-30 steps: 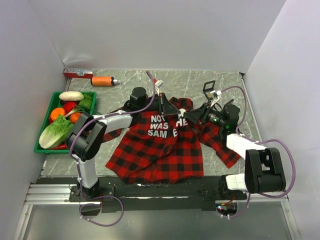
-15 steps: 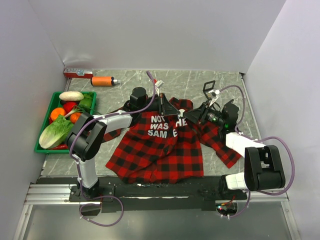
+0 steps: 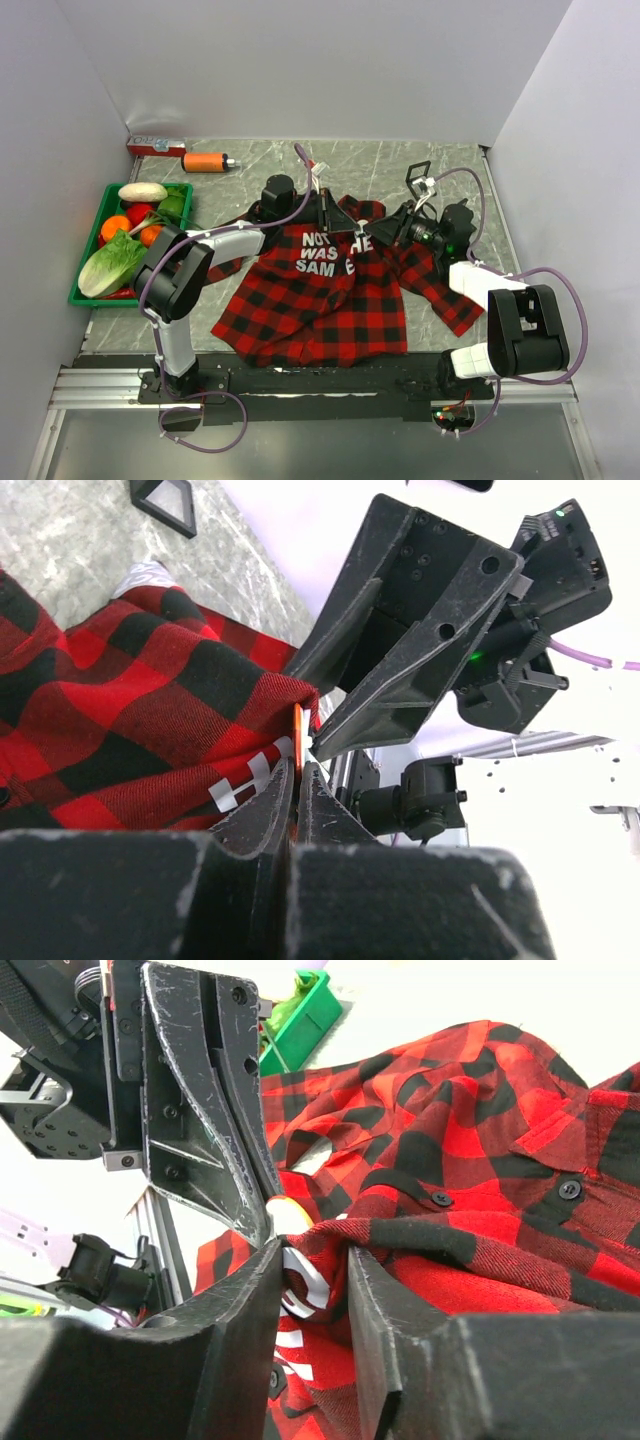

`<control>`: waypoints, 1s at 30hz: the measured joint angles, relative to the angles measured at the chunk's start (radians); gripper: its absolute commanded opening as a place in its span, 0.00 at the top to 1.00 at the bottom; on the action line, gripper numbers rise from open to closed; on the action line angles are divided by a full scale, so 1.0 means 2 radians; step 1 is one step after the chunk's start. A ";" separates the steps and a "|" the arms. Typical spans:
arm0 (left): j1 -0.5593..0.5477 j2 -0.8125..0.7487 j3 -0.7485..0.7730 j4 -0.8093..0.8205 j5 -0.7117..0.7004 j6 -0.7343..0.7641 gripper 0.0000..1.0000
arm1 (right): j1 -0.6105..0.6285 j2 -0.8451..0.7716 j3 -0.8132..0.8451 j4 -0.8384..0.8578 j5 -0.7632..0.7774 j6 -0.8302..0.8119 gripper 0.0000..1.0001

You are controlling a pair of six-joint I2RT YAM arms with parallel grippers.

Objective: Pin the brooch onto the clothing
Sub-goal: Pin the brooch onto the flattened clothing.

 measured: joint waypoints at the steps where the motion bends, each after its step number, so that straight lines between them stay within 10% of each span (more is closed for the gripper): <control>1: -0.001 0.000 0.000 -0.002 -0.002 0.002 0.99 | 0.000 0.000 0.001 -0.005 0.000 -0.002 0.64; 17: -0.002 0.000 0.006 -0.037 -0.021 0.015 0.99 | 0.010 0.008 0.021 -0.056 0.018 -0.034 0.73; 30: -0.001 0.000 0.011 -0.043 -0.020 0.019 0.99 | 0.013 0.008 0.011 -0.035 0.019 -0.027 0.62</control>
